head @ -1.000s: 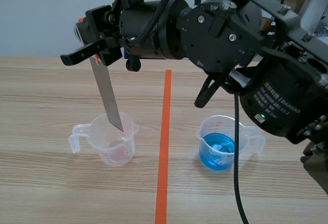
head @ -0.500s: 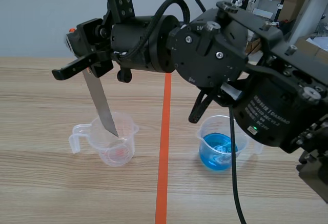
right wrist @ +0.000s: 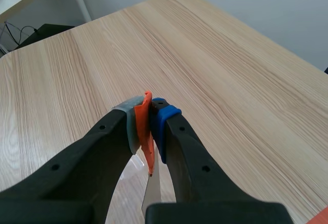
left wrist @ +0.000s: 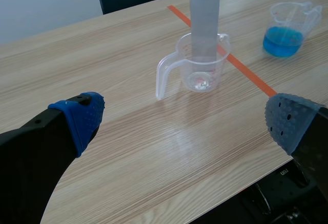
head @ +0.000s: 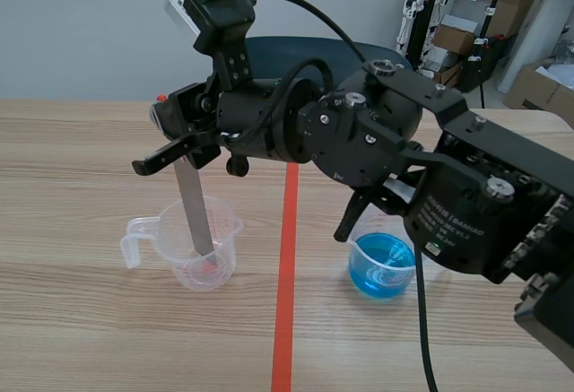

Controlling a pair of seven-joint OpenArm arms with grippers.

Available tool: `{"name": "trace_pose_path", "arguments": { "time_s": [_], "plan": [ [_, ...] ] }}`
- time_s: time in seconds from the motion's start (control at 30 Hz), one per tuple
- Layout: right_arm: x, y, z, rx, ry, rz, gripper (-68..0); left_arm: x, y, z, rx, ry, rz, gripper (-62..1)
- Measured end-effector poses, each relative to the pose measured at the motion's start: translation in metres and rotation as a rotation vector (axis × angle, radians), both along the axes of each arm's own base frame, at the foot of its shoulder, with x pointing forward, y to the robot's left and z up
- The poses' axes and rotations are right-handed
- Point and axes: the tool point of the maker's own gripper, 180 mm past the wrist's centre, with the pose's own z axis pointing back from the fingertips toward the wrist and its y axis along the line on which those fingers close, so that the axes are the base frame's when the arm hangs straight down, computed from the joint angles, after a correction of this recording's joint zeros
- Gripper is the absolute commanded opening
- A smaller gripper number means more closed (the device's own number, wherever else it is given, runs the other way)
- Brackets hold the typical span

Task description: Do the redox reaction experiment. put the plate into the left beaker

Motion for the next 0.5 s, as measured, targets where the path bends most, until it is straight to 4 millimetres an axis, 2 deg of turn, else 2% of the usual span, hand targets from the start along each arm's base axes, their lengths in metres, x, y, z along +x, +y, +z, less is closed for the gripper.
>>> {"name": "trace_pose_path", "arguments": {
  "time_s": [0.27, 0.5],
  "plan": [
    [0.000, 0.000, 0.001, 0.022, -0.011, 0.006, -67.6, 0.000, 0.000, 0.000, 0.000, 0.000, 0.000, 1.4],
    [-0.012, 0.009, -0.003, 0.022, -0.009, 0.062, -67.6, 0.000, 0.000, 0.000, 0.000, 0.000, 0.000, 1.4]
  ]
}}
